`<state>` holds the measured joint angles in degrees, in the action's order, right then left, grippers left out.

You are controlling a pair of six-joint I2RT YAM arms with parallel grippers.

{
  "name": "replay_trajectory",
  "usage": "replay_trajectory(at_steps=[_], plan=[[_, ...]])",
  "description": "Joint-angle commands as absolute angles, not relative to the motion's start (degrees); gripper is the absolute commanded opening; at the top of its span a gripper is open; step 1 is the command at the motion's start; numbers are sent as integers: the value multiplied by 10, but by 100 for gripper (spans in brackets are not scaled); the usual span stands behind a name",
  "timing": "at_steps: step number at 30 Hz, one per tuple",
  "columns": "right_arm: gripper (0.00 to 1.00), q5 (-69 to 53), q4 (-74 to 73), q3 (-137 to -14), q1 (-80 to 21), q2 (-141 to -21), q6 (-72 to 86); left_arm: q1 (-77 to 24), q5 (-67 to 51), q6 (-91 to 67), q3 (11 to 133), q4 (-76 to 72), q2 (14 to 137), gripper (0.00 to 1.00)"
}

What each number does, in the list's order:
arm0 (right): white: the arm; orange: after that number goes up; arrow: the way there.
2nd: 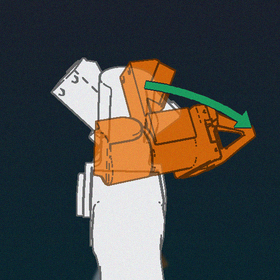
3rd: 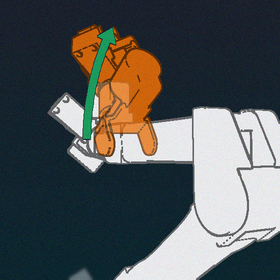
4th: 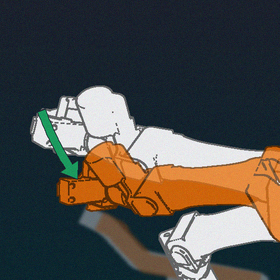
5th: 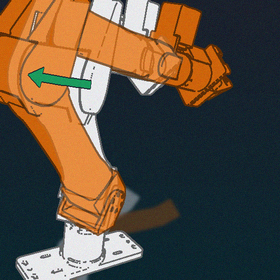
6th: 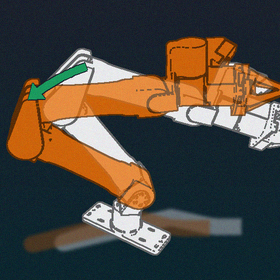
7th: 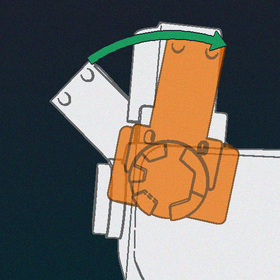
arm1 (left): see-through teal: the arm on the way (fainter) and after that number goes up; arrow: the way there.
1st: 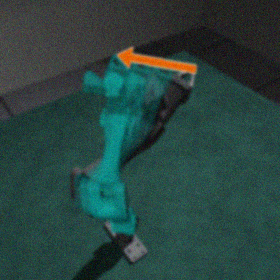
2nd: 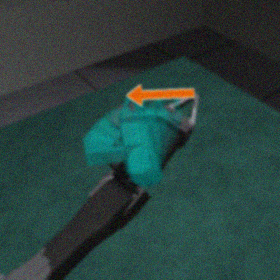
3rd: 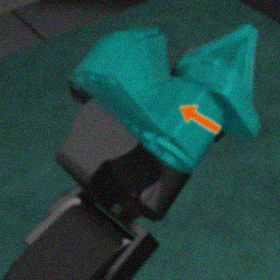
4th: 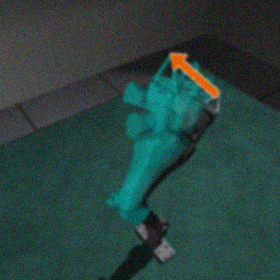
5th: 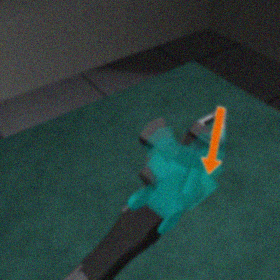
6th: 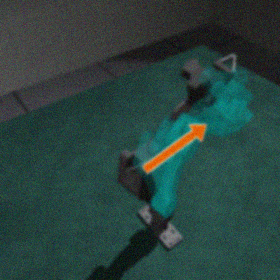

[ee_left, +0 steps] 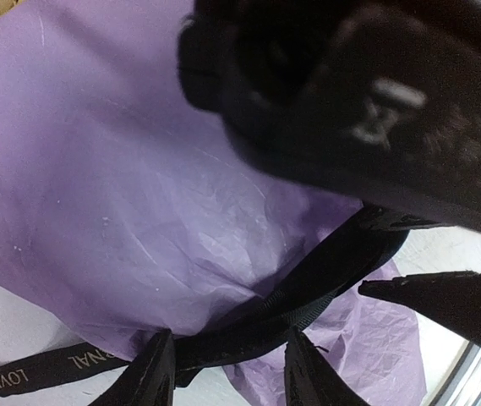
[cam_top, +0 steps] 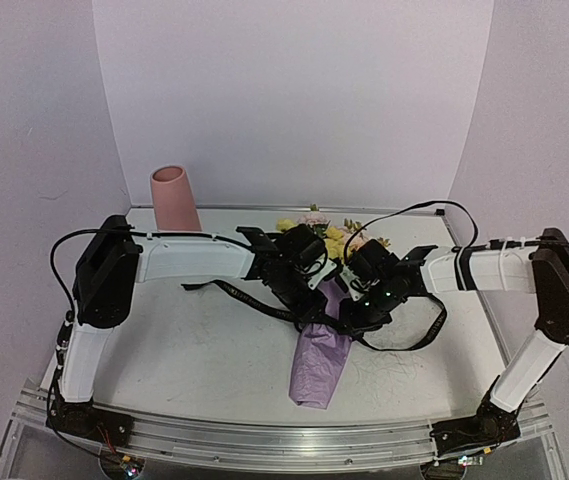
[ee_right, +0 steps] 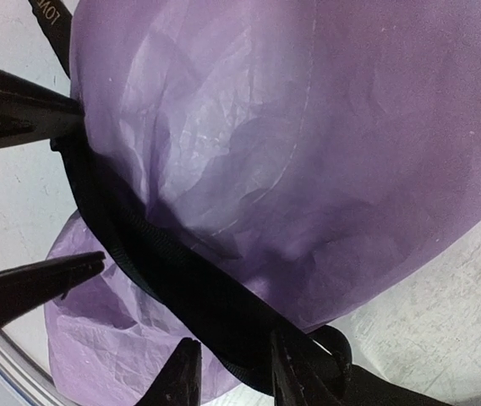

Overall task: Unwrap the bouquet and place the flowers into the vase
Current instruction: Untie the ribbon from the wrapping paper.

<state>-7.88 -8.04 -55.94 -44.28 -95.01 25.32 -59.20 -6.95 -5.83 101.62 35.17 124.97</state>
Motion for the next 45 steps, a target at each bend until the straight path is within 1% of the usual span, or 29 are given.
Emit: replay_trajectory(at_steps=[1, 3, 5, 11, 15, 17, 23, 27, 28, 32, 35, 36, 39, 45], plan=[[31, -82, -82, -562, -446, -963, 242, -592, -62, -52, 1040, 368, 1259, 46], [30, -83, -81, -562, -446, -964, 239, -592, -49, -57, 1041, 371, 1260, 44], [27, -80, -81, -562, -446, -962, 239, -592, -30, -64, 1041, 373, 1260, 38], [5, -35, -89, -555, -446, -947, 262, -587, 12, -77, 1038, 377, 1257, 16], [0, -2, -96, -540, -446, -926, 284, -583, 50, -88, 1030, 377, 1248, 3], [0, 18, -98, -532, -446, -913, 290, -581, 67, -95, 1025, 378, 1244, 0], [0, 57, -107, -512, -446, -873, 301, -575, 113, -117, 1004, 380, 1221, 0], [0, 70, -114, -505, -446, -853, 307, -573, 118, -128, 988, 380, 1207, 0], [0, 69, -115, -504, -446, -851, 307, -573, 112, -129, 985, 379, 1205, 2], [1, 51, -115, -505, -446, -851, 306, -573, 36, -115, 985, 376, 1197, 24], [1, 35, -112, -519, -446, -864, 303, -573, -17, -108, 997, 375, 1199, 38], [1, 31, -110, -525, -446, -869, 303, -574, -35, -108, 1003, 375, 1200, 40], [1, 13, -101, -540, -446, -880, 302, -576, -70, -105, 1020, 373, 1206, 44], [1, -36, -89, -569, -446, -905, 301, -578, -92, -97, 1038, 369, 1212, 44]])
